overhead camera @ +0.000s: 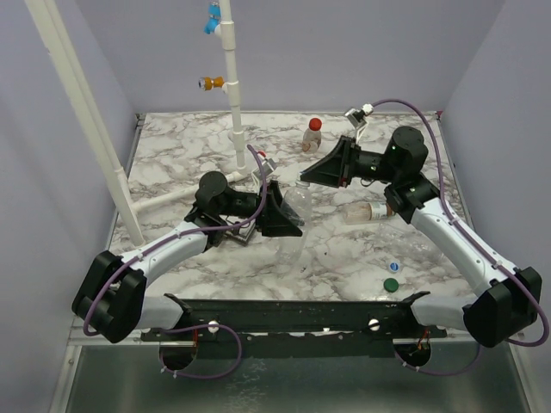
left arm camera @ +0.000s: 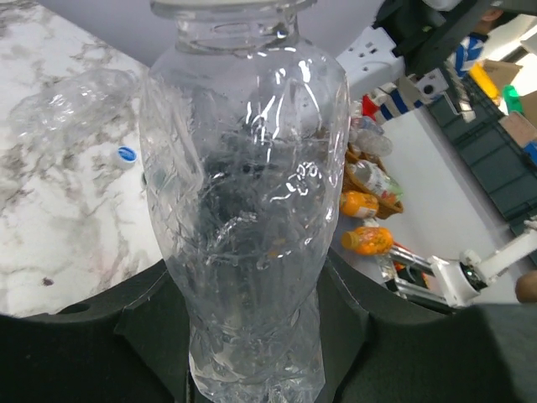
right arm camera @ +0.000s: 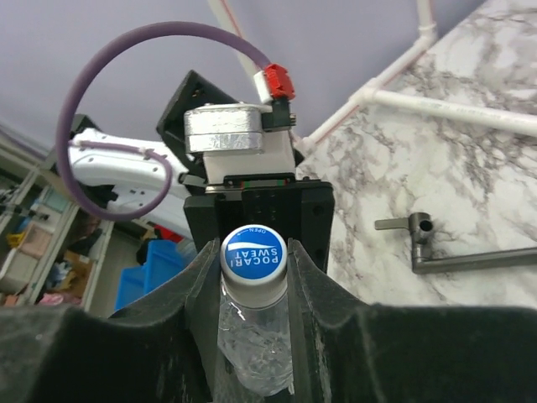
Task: Screw on the bottle caps
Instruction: Screw the bottle cap onto the plastic bottle.
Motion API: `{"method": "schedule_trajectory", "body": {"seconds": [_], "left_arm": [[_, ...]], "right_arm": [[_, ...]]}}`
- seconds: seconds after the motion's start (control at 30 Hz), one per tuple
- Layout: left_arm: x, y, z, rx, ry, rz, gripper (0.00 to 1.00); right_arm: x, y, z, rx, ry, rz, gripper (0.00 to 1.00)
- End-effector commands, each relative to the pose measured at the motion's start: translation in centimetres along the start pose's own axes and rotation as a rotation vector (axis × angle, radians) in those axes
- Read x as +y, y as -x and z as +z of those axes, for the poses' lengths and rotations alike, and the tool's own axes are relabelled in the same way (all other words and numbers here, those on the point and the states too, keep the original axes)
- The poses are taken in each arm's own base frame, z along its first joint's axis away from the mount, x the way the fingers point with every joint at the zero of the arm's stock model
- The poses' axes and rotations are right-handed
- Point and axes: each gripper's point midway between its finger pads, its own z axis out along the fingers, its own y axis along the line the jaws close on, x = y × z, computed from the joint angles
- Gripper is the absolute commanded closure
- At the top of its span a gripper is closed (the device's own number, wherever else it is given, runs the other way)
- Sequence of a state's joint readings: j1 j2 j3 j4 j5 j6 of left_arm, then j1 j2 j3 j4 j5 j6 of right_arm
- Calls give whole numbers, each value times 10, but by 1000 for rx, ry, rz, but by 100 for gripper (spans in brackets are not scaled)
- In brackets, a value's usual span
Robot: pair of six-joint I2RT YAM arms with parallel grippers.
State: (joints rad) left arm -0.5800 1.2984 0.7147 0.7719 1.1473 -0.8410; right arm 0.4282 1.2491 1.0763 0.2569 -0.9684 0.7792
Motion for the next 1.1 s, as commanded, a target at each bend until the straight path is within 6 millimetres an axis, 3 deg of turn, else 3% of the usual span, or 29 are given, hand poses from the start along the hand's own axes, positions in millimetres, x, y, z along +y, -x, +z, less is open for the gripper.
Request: {"method": "schedule_trajectory", "body": {"seconds": [0.0, 0.1, 0.27, 0.53, 0.73, 0.8, 0.9, 0.97, 1.07], "left_arm": [[48, -6, -4, -39, 212, -17, 100], [96, 2, -16, -83, 479, 14, 100], [135, 25, -38, -156, 842, 146, 100], [144, 55, -45, -203, 1164, 351, 100], [147, 55, -37, -165, 1209, 403, 100], [149, 48, -36, -133, 1199, 401, 100], [148, 34, -32, -65, 1140, 397, 100], [145, 23, -27, -14, 1061, 368, 100], [135, 6, -20, 47, 916, 307, 100]], "right_arm": [[-19, 7, -1, -24, -209, 21, 93], [-38, 2, -4, -28, -359, 48, 97], [-65, -10, -6, -19, -627, 48, 100], [-99, -29, -13, 11, -963, 52, 100], [-106, -31, -8, 7, -1060, 66, 99], [-104, -28, -7, -14, -1051, 70, 87], [-95, -11, -8, -53, -990, 44, 49], [-90, 2, -15, -81, -947, 33, 30], [-76, 18, -18, -90, -822, -12, 16]]}}
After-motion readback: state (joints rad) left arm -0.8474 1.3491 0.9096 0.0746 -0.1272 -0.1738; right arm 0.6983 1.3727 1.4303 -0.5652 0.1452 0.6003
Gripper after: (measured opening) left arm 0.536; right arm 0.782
